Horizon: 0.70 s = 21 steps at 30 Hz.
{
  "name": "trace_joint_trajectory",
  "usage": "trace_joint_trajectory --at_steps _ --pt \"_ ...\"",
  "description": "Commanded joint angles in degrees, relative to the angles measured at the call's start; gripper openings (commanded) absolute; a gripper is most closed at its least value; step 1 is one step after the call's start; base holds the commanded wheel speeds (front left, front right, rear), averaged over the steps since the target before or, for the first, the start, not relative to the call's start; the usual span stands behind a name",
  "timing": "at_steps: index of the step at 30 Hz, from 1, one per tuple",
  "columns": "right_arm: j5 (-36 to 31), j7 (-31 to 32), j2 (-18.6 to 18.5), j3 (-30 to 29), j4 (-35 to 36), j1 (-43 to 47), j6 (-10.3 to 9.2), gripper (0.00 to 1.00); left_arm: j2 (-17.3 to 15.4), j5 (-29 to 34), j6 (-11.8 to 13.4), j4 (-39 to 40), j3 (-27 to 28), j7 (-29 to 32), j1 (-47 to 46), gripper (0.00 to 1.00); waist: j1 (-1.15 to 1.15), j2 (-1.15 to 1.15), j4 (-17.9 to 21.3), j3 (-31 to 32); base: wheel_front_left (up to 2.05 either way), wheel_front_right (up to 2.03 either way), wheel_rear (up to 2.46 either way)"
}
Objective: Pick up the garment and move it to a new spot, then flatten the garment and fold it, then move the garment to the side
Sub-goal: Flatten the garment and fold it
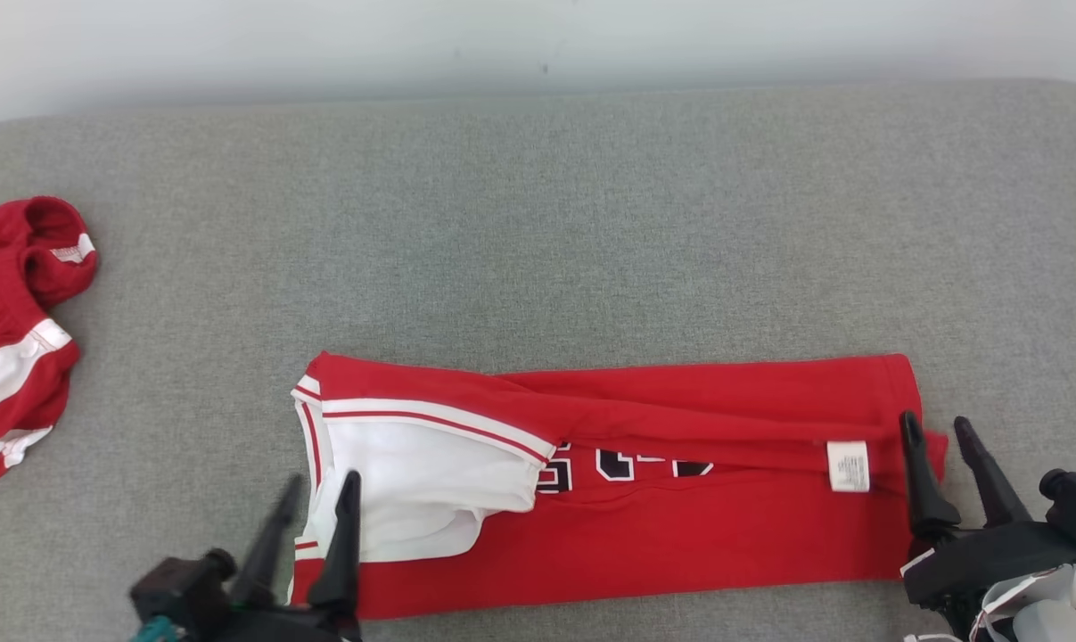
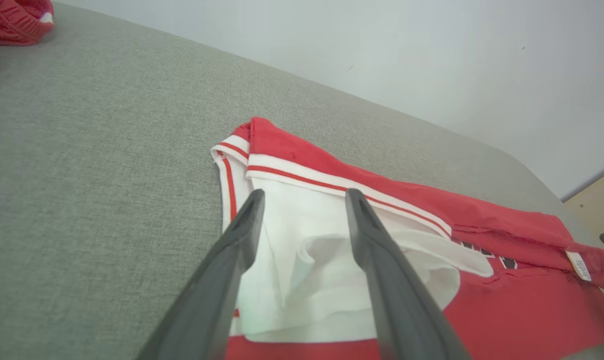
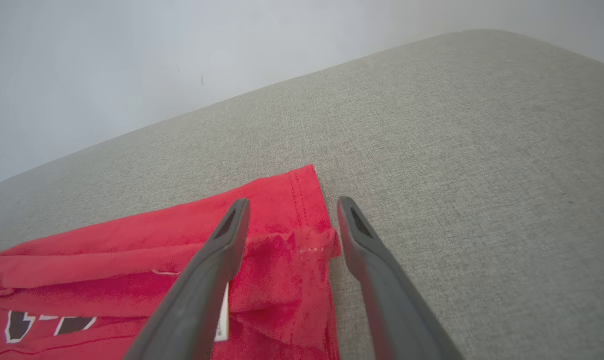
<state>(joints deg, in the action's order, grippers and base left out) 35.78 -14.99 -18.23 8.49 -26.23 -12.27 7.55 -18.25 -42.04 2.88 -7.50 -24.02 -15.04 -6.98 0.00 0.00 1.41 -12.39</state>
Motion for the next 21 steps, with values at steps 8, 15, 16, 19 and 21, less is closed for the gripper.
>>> trace_joint_trajectory --at_steps 8,15,16,19,21 --pt "-1.0 1.4 -1.2 -1.3 0.8 0.6 -0.14 1.0 4.6 10.2 -1.3 2.7 11.7 -0.2 2.8 1.0 0.0 0.0 -0.2 1.2 0.0 0.0 0.0" --pt "-2.8 5.7 -0.9 -1.6 -3.4 -1.4 -0.14 1.0 8.1 19.7 -3.0 3.2 18.6 -0.2 4.1 1.0 0.0 0.0 -0.7 1.9 0.0 0.0 0.0" --pt "-2.9 6.3 -0.7 -1.4 -4.2 -1.7 -0.14 1.0 8.5 20.6 -3.3 3.1 19.4 -0.2 4.3 1.0 0.0 0.0 -0.8 2.0 0.0 0.0 0.0" --pt "-3.3 7.7 -0.3 -0.8 -6.5 -2.6 -0.14 1.0 10.1 22.0 -4.4 2.4 21.5 -0.2 4.5 1.0 0.0 0.0 -1.0 2.1 0.0 0.0 0.0" --pt "-3.4 8.4 0.0 -0.3 -7.9 -3.1 -0.14 1.0 11.0 23.1 -5.1 1.9 22.7 -0.2 4.5 1.0 0.0 0.0 -1.3 2.2 0.0 0.0 0.0"
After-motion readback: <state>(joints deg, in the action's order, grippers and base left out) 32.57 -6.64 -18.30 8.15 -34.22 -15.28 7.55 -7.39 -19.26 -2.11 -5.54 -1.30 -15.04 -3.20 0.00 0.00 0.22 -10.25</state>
